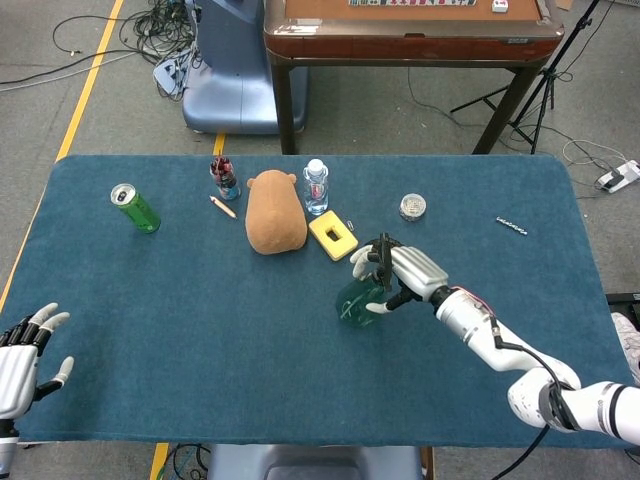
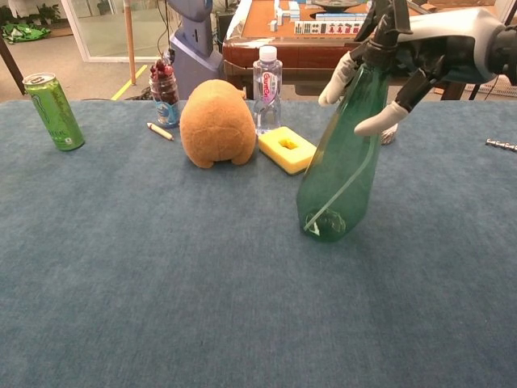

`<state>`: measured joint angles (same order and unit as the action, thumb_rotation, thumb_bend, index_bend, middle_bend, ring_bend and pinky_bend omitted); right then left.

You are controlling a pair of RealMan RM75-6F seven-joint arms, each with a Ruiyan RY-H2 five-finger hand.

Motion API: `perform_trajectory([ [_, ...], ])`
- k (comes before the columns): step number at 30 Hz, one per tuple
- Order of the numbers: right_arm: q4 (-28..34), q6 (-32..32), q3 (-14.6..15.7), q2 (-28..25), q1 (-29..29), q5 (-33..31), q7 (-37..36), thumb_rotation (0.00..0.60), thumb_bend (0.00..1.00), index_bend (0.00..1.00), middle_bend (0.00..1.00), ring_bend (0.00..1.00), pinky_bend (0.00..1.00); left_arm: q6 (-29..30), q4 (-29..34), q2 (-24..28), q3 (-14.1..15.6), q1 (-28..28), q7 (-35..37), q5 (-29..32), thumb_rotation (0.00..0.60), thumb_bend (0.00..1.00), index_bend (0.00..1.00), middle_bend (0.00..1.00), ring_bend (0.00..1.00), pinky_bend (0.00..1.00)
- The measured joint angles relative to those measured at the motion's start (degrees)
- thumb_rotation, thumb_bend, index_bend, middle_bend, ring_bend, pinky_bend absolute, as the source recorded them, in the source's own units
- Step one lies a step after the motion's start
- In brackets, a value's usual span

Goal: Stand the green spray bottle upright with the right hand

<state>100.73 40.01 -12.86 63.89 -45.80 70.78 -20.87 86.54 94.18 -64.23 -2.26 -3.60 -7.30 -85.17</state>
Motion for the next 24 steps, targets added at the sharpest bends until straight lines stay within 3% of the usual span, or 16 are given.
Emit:
perform_trajectory([
  [15, 0.38, 2.66, 0.59, -1.80, 2.25, 2.22, -0.56, 0.600, 0.09, 0.19, 0.15, 0.02, 0.03, -0.25, 0.60, 0.19, -0.19, -0.37, -0.46, -0.14, 0.600, 0.36, 0.22, 0.14, 0.16, 0.21],
  [20, 0.45, 3.81, 1.12, -2.58, 3.47, 1.83, 0.11, 0.600, 0.09, 0.18, 0.14, 0.01, 0.03, -0.47, 0.72, 0.09, -0.20, -0.68, -0.66, -0.46, 0.600, 0.36, 0.22, 0.14, 0.16, 0.21],
  [24, 0.32, 5.94, 1.61, -3.02, 4.92, 1.78, 1.15, 0.600, 0.16, 0.18, 0.14, 0.01, 0.03, -0.49, 0.69, 0.02, -0.24, -0.83, -0.70, -0.65, 0.600, 0.36, 0.22, 0.14, 0.16, 0.21],
])
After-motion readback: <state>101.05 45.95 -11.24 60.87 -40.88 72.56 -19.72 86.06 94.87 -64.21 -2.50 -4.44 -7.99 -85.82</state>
